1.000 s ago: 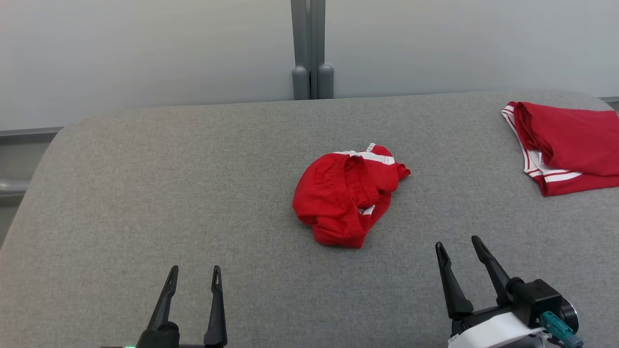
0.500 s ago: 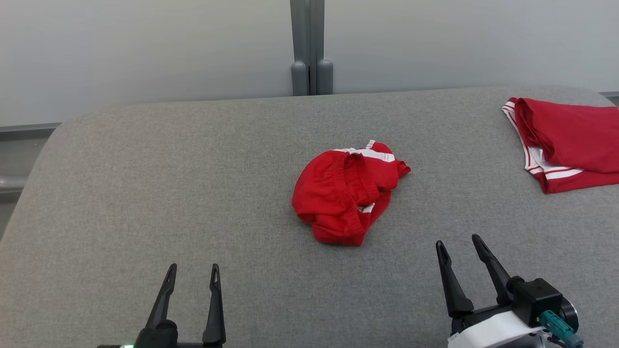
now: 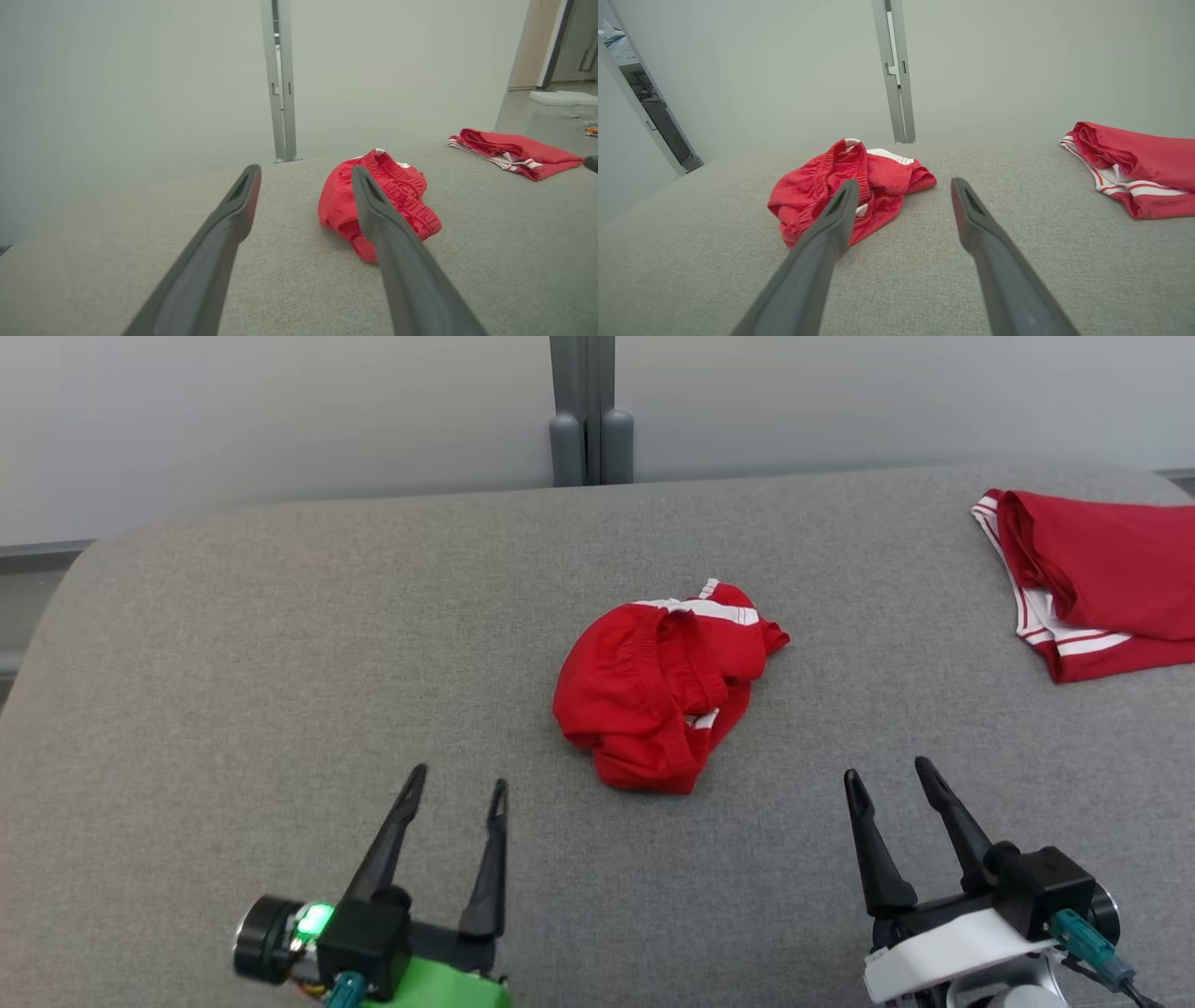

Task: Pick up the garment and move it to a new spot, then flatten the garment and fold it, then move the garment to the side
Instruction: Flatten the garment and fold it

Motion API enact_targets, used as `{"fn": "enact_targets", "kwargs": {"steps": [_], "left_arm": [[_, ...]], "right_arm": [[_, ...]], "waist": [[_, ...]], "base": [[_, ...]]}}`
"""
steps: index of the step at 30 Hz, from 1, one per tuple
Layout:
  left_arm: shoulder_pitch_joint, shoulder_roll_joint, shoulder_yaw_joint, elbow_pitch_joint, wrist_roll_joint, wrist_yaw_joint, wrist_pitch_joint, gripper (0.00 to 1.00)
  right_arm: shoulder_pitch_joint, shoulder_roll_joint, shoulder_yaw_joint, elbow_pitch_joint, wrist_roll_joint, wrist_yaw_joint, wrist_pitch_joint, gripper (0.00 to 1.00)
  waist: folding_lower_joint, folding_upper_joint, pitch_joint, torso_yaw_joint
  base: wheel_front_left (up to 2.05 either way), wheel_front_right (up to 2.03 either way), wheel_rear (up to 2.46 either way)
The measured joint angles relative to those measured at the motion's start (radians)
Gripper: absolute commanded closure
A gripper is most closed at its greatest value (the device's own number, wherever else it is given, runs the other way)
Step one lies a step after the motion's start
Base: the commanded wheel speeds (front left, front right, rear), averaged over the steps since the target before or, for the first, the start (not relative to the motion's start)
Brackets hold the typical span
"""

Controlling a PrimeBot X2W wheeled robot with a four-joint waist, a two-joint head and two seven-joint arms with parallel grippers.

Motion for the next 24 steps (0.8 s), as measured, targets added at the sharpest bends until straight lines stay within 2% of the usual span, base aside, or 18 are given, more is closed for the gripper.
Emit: {"fn": "enact_targets", "kwargs": {"steps": [4,7,10,15,19,22,24], "left_arm": [[-0.12,-0.001,-0.093,0.059,-0.012,-0.073,0.0,0.0],[-0.208,-0.001,-0.171,0.128,-0.02,-0.102,0.0,0.0],[-0.303,-0.001,-0.268,0.219,-0.031,-0.119,0.016,0.0],[-0.451,-0.002,-0.413,0.303,-0.112,-0.123,0.139,0.0],[-0.545,-0.002,-0.49,0.337,-0.156,-0.112,0.228,0.0],[-0.588,-0.003,-0.535,0.369,-0.187,-0.061,0.281,0.0],[-0.619,-0.002,-0.555,0.402,-0.177,-0.002,0.307,0.0]], "right_arm": [[-0.036,-0.001,0.002,-0.008,0.0,0.0,0.0,0.0],[-0.063,-0.001,-0.002,-0.013,-0.001,0.0,0.0,0.0],[-0.081,-0.001,-0.007,-0.015,-0.002,0.0,0.0,0.0],[-0.104,0.002,-0.003,-0.015,-0.007,0.0,0.0,0.0],[-0.117,0.002,-0.006,-0.015,-0.007,0.0,0.0,0.0],[-0.126,0.003,-0.007,-0.014,-0.007,0.0,0.0,0.0],[-0.128,0.005,-0.004,-0.014,-0.007,0.0,0.0,0.0]], "waist": [[0.0,0.0,0.05,-0.013],[0.0,0.0,0.09,-0.027],[0.0001,0.0,0.132,-0.044],[0.0001,0.0,0.189,-0.084],[0.0001,0.0,0.222,-0.128],[0.0001,0.0,0.242,-0.158],[0.0001,0.0,0.256,-0.177]], "base": [[0.0,0.0,0.0],[0.0,0.0,0.0],[0.0,0.0,0.0],[0.0,0.0,0.0],[0.0,0.0,0.0],[0.0,0.0,0.0],[0.0,0.0,0.0]]}}
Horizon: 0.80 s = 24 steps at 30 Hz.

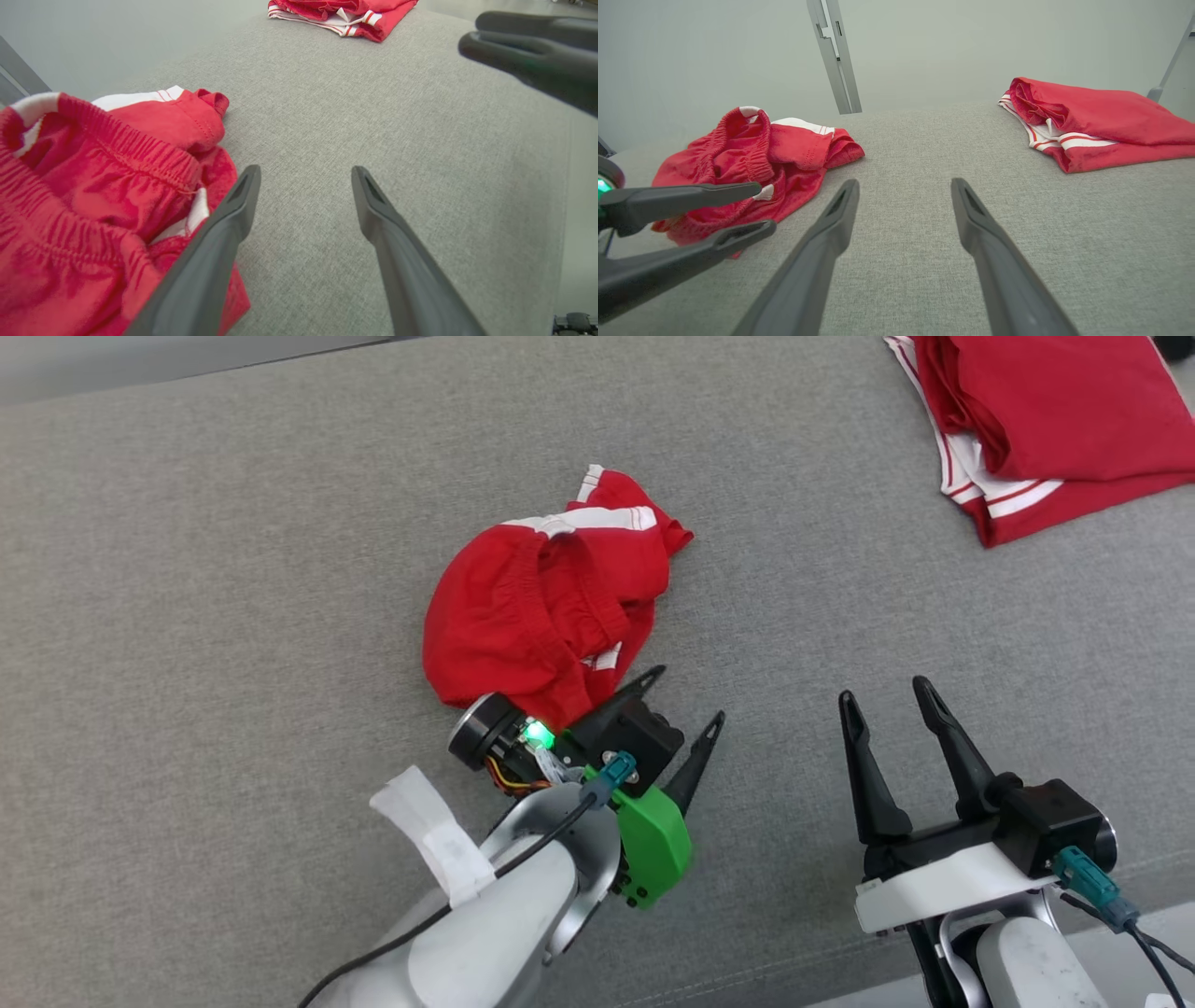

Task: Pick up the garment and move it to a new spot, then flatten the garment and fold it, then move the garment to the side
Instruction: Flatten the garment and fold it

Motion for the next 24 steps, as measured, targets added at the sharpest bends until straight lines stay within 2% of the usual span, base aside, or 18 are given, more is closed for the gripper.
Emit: {"fn": "enact_targets", "kwargs": {"steps": [3,6,13,20,24], "left_arm": [[-0.04,-0.001,-0.015,0.034,0.013,0.063,0.008,0.0],[-0.063,-0.001,-0.022,0.085,0.019,0.09,0.021,0.0],[-0.116,0.005,0.006,0.165,0.031,0.14,0.023,0.0],[-0.117,0.026,0.032,0.137,0.03,0.188,0.008,0.0],[-0.104,0.049,0.043,0.126,0.008,0.192,0.028,0.0]], "right_arm": [[-0.003,0.001,-0.002,-0.001,0.0,0.0,0.0,0.0],[-0.004,0.002,-0.006,-0.003,0.0,0.0,0.0,0.0],[-0.017,0.003,-0.002,-0.003,0.0,0.0,0.0,0.0],[-0.017,0.003,-0.007,-0.003,0.003,0.0,0.0,0.0],[-0.017,0.003,-0.007,-0.003,0.004,0.0,0.0,0.0]], "waist": [[0.0,0.0,0.019,-0.019],[0.0,0.0,0.036,-0.027],[0.0,0.0,0.049,-0.012],[0.0,0.0,0.047,0.012],[0.0,0.0,0.048,0.021]], "base": [[0.0,0.0,0.0],[0.0,0.0,0.0],[0.0,0.0,0.0],[0.0,0.0,0.0],[0.0,0.0,0.0]]}}
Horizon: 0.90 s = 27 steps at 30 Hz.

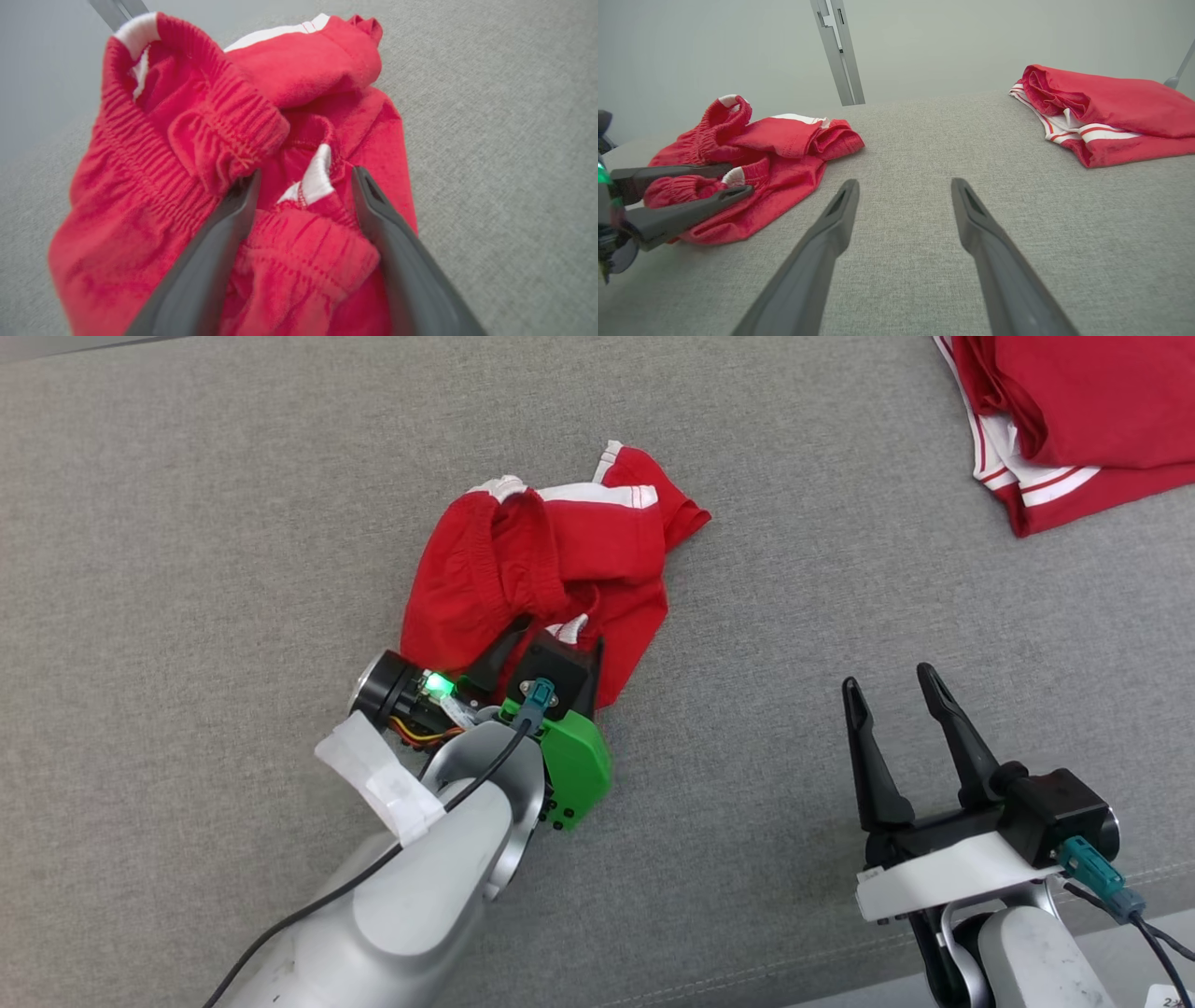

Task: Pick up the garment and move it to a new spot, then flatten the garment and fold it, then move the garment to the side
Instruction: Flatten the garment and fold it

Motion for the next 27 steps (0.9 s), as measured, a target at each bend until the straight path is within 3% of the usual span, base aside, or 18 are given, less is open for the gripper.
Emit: {"fn": "enact_targets", "kwargs": {"steps": [2,3,4,5,6,10,18,21,24,27], "left_arm": [[0.001,0.009,-0.002,0.0,-0.002,-0.002,0.009,0.0],[0.001,0.011,-0.003,0.0,-0.005,-0.01,0.015,0.12],[0.001,0.011,-0.005,-0.001,-0.009,-0.018,0.016,0.57],[0.001,0.011,-0.006,-0.003,-0.014,-0.024,0.017,0.95],[0.001,0.011,-0.009,-0.007,-0.018,-0.034,0.018,1.0],[0.002,0.009,-0.007,-0.037,-0.048,-0.065,0.008,1.0],[-0.042,-0.026,0.075,-0.212,-0.23,-0.172,-0.008,1.0],[-0.138,-0.037,0.145,-0.306,-0.293,-0.176,-0.056,1.0],[-0.212,-0.046,0.203,-0.385,-0.371,-0.153,-0.103,1.0],[-0.206,-0.048,0.202,-0.409,-0.457,-0.135,-0.094,1.0]], "right_arm": [[-0.001,0.0,0.004,0.001,0.0,0.0,0.0,0.0],[-0.003,0.0,0.006,0.001,0.001,0.0,0.0,0.0],[-0.005,0.0,0.008,0.001,0.002,0.0,0.0,0.0],[-0.007,0.0,0.009,0.001,0.002,0.0,0.0,0.0],[-0.008,0.0,0.009,0.001,0.002,0.0,0.0,0.0],[-0.008,0.0,0.011,0.007,0.004,0.0,0.0,0.0],[-0.005,0.0,0.025,0.017,0.026,0.0,0.0,0.0],[0.0,0.0,0.031,0.022,0.031,0.0,0.0,0.0],[0.006,0.0,0.031,0.024,0.036,0.0,0.0,0.0],[0.016,0.0,0.024,0.024,0.038,0.0,0.0,0.0]], "waist": [[0.0,0.0,0.004,0.0],[0.0,0.0,0.005,0.0],[0.0,0.0,0.007,-0.002],[0.0,0.0,0.007,-0.002],[0.0,0.0,0.007,-0.003],[0.0,0.0,-0.004,-0.009],[0.0,0.0,-0.05,-0.026],[0.0,0.0,-0.07,-0.032],[0.0,0.0,-0.087,-0.036],[0.0,0.0,-0.096,-0.029]], "base": [[0.0,0.0,0.0],[0.0,0.0,0.0],[0.0,0.0,0.0],[0.0,0.0,0.0],[0.0,0.0,0.0],[0.0,0.0,0.0],[0.0,0.0,0.0],[0.0,0.0,0.0],[0.0,0.0,0.0],[0.0,0.0,0.0]]}}
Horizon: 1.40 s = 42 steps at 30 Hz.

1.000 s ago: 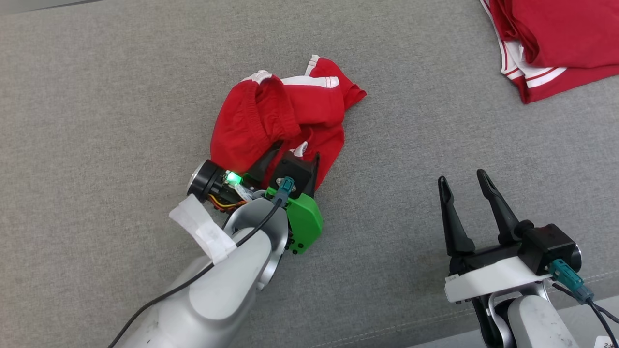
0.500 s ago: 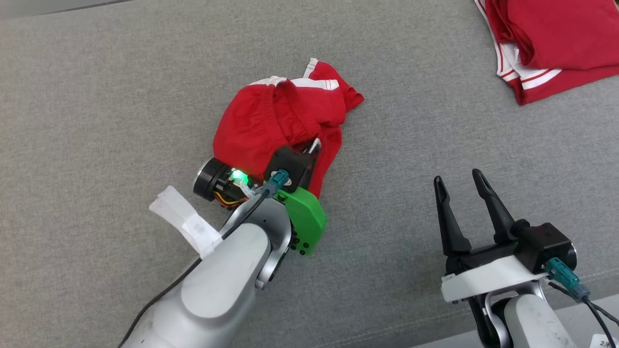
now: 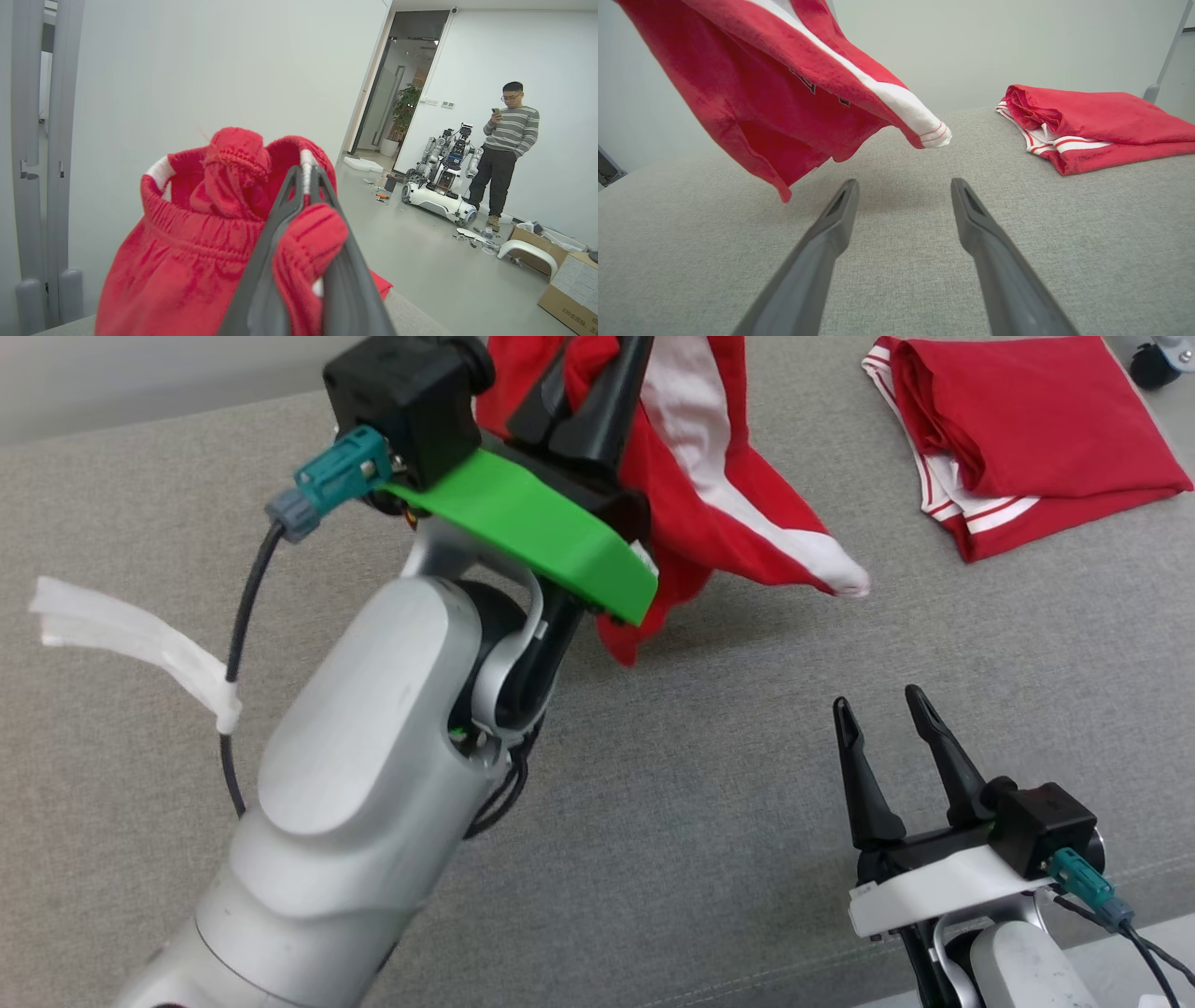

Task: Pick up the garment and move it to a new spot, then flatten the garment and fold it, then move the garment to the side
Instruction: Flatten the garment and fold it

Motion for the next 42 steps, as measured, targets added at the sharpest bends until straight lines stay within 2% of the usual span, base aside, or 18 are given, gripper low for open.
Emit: {"fn": "enact_targets", "kwargs": {"steps": [4,9,12,13,14,15,19,24,28,36,41,42], "left_arm": [[0.13,0.0,-0.044,0.029,-0.02,-0.003,-0.04,1.0],[0.331,0.031,-0.081,0.183,-0.033,-0.033,-0.14,1.0],[0.394,0.052,-0.096,0.252,-0.017,-0.052,-0.183,1.0],[0.416,0.056,-0.095,0.259,-0.018,-0.056,-0.193,0.88],[0.434,0.063,-0.098,0.262,-0.017,-0.058,-0.199,0.58],[0.446,0.07,-0.1,0.26,-0.013,-0.057,-0.2,0.0],[0.496,0.138,-0.095,0.186,0.008,-0.026,-0.201,0.0],[0.554,0.28,-0.092,0.014,0.038,0.037,-0.099,0.0],[0.547,0.345,-0.1,-0.086,0.077,0.056,-0.024,0.0],[0.435,0.377,-0.201,-0.155,0.144,0.06,0.238,0.0],[0.396,0.399,-0.215,-0.177,0.154,0.068,0.327,0.01],[0.396,0.4,-0.214,-0.178,0.151,0.068,0.335,0.05]], "right_arm": [[0.001,0.0,-0.009,-0.007,0.0,0.0,0.0,0.0],[-0.006,0.0,-0.018,-0.011,-0.012,0.0,0.0,0.0],[-0.007,0.001,-0.023,-0.011,-0.022,0.0,0.0,0.0],[-0.008,0.001,-0.027,-0.011,-0.026,0.0,0.0,0.0],[-0.007,0.0,-0.032,-0.012,-0.028,0.0,0.0,0.0],[-0.007,-0.001,-0.035,-0.012,-0.029,0.0,0.0,0.0],[-0.002,-0.007,-0.037,-0.013,-0.033,0.0,0.0,0.0],[0.005,-0.007,-0.036,-0.015,-0.034,0.0,0.0,0.0],[0.01,-0.007,-0.03,-0.015,-0.034,0.0,0.0,0.0],[0.007,-0.013,-0.011,-0.009,-0.03,0.0,0.0,0.0],[0.007,-0.014,-0.008,-0.009,-0.027,0.0,0.0,0.0],[0.007,-0.014,-0.008,-0.009,-0.026,0.0,0.0,0.0]], "waist": [[0.0,0.0,0.004,0.019],[0.0,0.0,0.024,0.044],[0.0,0.0,0.033,0.062],[0.0,0.0,0.035,0.068],[0.0,0.0,0.036,0.074],[0.0,0.0,0.036,0.079],[0.0,0.0,0.029,0.099],[0.0,0.0,0.012,0.11],[0.0,0.0,0.009,0.112],[0.0,0.0,0.007,0.088],[0.0,0.0,0.011,0.062],[0.0,0.0,0.013,0.058]], "base": [[0.0,0.0,0.0],[0.0,0.0,0.0],[0.0,0.0,0.0],[0.0,0.0,0.0],[0.0,0.0,0.0],[0.0,0.0,0.0],[0.0,0.0,0.0],[0.0,0.0,0.0],[0.0,0.0,0.0],[0.0,0.0,0.0],[0.0,0.0,0.0],[0.0,0.0,0.0]]}}
